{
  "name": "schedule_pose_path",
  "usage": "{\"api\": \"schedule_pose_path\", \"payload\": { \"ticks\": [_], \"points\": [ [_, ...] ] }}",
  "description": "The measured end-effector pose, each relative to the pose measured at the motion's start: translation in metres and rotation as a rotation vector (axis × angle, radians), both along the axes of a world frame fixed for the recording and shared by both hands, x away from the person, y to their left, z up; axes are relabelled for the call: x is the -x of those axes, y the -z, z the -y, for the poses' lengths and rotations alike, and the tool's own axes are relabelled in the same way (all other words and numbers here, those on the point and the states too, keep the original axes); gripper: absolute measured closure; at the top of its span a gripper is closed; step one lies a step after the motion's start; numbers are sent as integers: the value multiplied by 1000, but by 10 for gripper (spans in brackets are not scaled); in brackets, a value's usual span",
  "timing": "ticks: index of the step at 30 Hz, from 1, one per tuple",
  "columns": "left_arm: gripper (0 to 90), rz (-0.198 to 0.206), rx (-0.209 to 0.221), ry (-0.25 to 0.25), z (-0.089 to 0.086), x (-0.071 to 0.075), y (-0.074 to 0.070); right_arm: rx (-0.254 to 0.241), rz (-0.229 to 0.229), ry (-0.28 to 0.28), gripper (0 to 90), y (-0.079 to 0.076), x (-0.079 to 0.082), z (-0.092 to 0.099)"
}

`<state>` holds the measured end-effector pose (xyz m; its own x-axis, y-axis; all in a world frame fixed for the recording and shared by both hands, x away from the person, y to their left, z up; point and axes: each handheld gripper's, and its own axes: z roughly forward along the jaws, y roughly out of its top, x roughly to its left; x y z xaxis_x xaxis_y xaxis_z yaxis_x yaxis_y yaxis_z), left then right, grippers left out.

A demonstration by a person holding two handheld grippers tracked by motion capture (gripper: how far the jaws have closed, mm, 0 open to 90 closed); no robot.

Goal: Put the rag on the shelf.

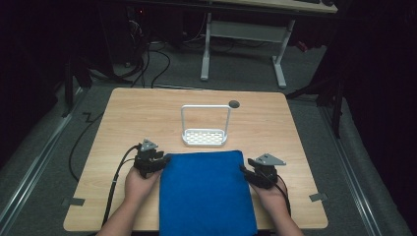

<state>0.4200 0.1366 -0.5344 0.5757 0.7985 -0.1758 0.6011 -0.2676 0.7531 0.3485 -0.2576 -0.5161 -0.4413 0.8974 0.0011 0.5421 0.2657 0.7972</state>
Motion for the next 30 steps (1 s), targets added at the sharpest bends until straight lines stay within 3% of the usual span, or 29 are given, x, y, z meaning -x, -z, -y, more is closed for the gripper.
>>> {"api": "schedule_pose_path", "payload": {
  "ticks": [1,4,12,15,18,20,22,24,27,30],
  "points": [
    [584,-8,17,-6,-1,-1,0,2,-3,13,557,1,-10,-1],
    [584,-13,25,-7,-2,-2,0,11,-22,24,551,2,-18,-2],
    [616,-7,8,-11,0,-2,0,14,-60,34,534,6,-48,-5],
    [677,-17,21,-6,-1,-2,0,19,-70,30,538,11,-55,-6],
    [770,-11,7,6,0,-1,0,16,-92,33,555,15,-60,-8],
    [799,-3,-11,21,2,0,0,19,-91,21,604,15,-62,-9],
    [838,-7,-9,25,2,0,0,41,-85,9,639,15,-63,-12],
    [859,-14,-3,26,1,-1,1,33,-91,15,691,14,-64,-13],
    [872,-14,-5,28,1,-1,1,10,-109,13,873,14,-65,-12],
    [880,-7,-16,34,2,0,0,11,-108,11,883,14,-65,-13]
  ]
}}
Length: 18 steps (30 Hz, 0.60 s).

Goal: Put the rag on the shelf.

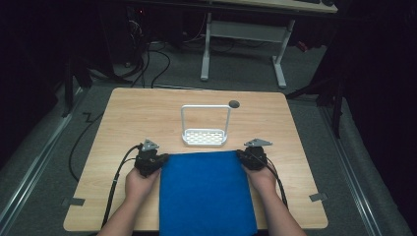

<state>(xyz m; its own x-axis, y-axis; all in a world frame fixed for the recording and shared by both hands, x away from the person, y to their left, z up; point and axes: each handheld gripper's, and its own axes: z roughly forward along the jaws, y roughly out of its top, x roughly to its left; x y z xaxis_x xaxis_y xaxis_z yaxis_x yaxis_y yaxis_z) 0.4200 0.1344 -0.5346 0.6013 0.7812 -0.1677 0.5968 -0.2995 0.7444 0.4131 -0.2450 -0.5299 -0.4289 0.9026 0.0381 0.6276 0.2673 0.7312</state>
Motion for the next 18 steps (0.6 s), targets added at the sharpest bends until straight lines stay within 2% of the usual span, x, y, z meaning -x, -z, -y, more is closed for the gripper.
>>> {"api": "schedule_pose_path", "payload": {
  "ticks": [2,4,6,7,9,10,11,12,13,14,15,18],
  "points": [
    [881,9,8,0,-1,1,-1,8,16,-4,886,0,2,-1],
    [881,23,26,-5,-3,2,-3,-8,55,-8,887,-5,9,-2],
    [881,44,31,-3,-4,4,-6,-44,109,-7,886,-13,21,-2],
    [880,76,34,2,-4,7,-11,-53,133,-12,886,-16,26,-2],
    [881,92,36,3,-4,10,-13,-102,171,-7,886,-20,38,-1],
    [881,114,75,3,-6,15,-17,-123,183,-18,886,-23,42,-1],
    [881,114,75,3,-6,15,-17,-123,183,-18,886,-23,42,-1],
    [880,141,108,-1,-9,20,-20,-96,225,-42,886,-30,50,-3],
    [880,158,119,-5,-10,23,-23,-99,240,-46,886,-34,53,-3],
    [880,158,119,-5,-10,23,-23,-99,240,-46,886,-34,53,-3],
    [880,183,136,-11,-12,27,-26,-110,276,-51,887,-40,58,-3],
    [880,233,160,-20,-15,34,-35,-107,292,-54,886,-44,60,-3]
  ]
}}
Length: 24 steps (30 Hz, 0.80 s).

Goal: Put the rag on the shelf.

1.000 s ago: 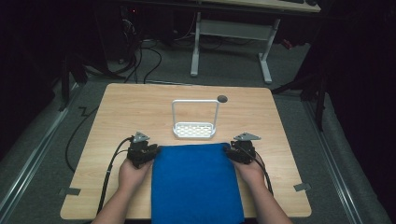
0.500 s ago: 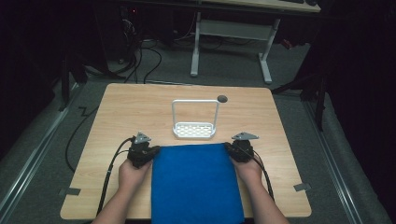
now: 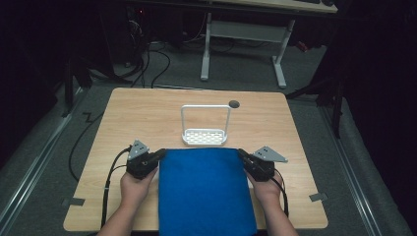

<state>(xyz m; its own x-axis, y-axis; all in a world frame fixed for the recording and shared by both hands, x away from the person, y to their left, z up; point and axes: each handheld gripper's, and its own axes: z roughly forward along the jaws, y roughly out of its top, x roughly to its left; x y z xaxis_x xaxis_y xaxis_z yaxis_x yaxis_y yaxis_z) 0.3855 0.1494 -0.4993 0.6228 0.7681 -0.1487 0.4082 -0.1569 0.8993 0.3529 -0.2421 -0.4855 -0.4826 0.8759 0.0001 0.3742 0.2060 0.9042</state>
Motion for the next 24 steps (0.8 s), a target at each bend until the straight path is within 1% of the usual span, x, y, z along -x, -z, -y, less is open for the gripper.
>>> {"api": "schedule_pose_path", "payload": {
  "ticks": [1,2,3,4,5,6,7,8,9,10,11,12,13,15,18,19,21,23,24],
  "points": [
    [880,24,12,-8,-2,4,-5,-4,12,1,887,-2,1,0],
    [880,34,17,-12,-2,5,-7,-15,26,4,886,-6,3,2],
    [880,60,31,-21,-4,9,-12,-18,30,2,886,-7,3,2],
    [880,60,31,-21,-4,9,-12,-18,30,2,886,-7,3,2],
    [880,78,42,-27,-6,11,-16,-30,56,7,886,-12,6,3],
    [880,86,48,-28,-7,12,-18,-30,56,7,886,-12,6,3],
    [880,98,59,-29,-8,14,-21,-45,75,16,886,-17,9,3],
    [880,106,63,-29,-9,15,-23,-45,75,16,886,-17,9,3],
    [880,129,66,-26,-10,17,-29,-51,97,12,886,-21,10,4],
    [880,129,66,-26,-10,17,-29,-51,97,12,886,-21,10,4],
    [880,142,68,-26,-10,19,-32,-60,117,13,886,-27,13,4],
    [880,154,70,-25,-10,20,-36,-60,117,13,886,-27,13,4],
    [880,167,77,-25,-10,21,-39,-67,135,13,886,-32,15,4],
    [880,196,90,-25,-9,24,-46,-72,144,14,886,-35,16,4],
    [880,225,86,-19,-7,25,-55,-81,171,12,886,-44,18,3],
    [880,243,89,-22,-7,25,-58,-84,181,15,886,-48,19,3],
    [880,264,93,-24,-6,25,-65,-86,184,15,887,-50,19,3],
    [880,278,104,-24,-6,25,-70,-90,207,24,887,-58,18,6],
    [880,283,107,-24,-6,24,-72,-90,207,24,887,-58,18,6]
  ]
}}
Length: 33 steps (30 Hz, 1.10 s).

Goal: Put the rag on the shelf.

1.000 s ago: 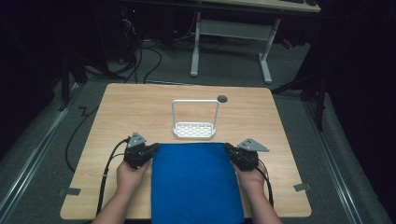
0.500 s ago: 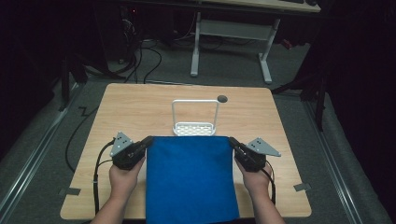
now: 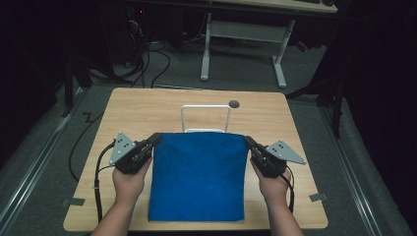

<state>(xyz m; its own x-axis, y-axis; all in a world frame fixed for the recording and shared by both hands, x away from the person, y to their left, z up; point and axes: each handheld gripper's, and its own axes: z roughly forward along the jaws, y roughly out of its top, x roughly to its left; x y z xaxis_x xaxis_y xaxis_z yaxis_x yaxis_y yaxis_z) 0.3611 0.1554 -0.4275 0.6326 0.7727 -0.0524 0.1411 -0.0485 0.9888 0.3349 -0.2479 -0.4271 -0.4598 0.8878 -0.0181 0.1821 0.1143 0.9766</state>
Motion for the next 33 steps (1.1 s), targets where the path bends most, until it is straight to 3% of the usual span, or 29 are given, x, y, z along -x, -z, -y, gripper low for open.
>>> {"api": "schedule_pose_path", "payload": {
  "ticks": [4,9,19,25,29,33],
  "points": [
    [881,34,-4,3,1,-2,-14,-12,25,19,887,-12,-2,4],
    [881,68,21,8,1,-4,-30,-23,49,23,887,-27,-4,6],
    [882,117,51,21,-1,-11,-58,-4,129,18,887,-62,-8,1],
    [882,159,46,19,-2,-16,-78,1,167,21,887,-81,-13,-2],
    [882,178,68,22,-5,-24,-91,-14,194,27,887,-94,-17,-3],
    [882,192,49,20,-7,-37,-105,-7,221,36,887,-109,-25,-2]
  ]
}}
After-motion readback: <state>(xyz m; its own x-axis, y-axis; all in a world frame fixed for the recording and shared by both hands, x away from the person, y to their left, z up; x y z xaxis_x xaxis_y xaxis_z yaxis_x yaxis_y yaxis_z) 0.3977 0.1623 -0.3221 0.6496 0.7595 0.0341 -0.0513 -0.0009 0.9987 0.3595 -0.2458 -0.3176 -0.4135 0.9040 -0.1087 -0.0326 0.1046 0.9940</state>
